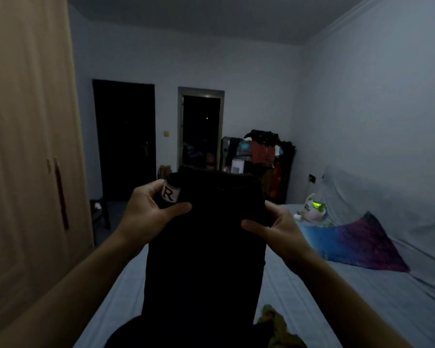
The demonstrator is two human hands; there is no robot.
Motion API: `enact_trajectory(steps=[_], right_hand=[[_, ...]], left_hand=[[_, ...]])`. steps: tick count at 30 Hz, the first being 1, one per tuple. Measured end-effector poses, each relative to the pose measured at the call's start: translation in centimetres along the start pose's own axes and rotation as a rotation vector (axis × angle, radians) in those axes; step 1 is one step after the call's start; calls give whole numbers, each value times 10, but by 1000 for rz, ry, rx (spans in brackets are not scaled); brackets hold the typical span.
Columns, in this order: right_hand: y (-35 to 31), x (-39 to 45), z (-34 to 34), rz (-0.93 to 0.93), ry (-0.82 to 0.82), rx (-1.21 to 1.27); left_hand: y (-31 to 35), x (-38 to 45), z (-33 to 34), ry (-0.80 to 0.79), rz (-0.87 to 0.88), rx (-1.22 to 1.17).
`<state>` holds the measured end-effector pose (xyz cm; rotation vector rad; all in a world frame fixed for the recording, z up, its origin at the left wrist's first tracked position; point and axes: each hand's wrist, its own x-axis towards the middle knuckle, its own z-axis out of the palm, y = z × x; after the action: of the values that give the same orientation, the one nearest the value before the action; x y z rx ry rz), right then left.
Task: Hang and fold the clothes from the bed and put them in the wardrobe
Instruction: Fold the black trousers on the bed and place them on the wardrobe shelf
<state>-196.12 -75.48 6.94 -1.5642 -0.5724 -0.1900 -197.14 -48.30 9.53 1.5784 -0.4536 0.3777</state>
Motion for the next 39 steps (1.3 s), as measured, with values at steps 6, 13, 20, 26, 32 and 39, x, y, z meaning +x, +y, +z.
enact_trajectory(steps=[6,13,20,26,32,39], right_hand=[[-13,-40,6,-116,-136,17],[-52,-58,9,-82,-308,384],[-40,-52,5,-8,-288,377],[-17,-36,16,88,-149,320],[1,-14,2,78,-84,226],[53,38,-35,84,-42,265]], left_hand=[[22,-58,-6,-33,11,21],[66,-85,5,-60,-41,-235],[52,-85,6,-35,-92,-262],[19,-69,-8,-41,-124,-296],[-8,-34,-3,-35,-106,-292],[-63,33,19,-51,-74,-215]])
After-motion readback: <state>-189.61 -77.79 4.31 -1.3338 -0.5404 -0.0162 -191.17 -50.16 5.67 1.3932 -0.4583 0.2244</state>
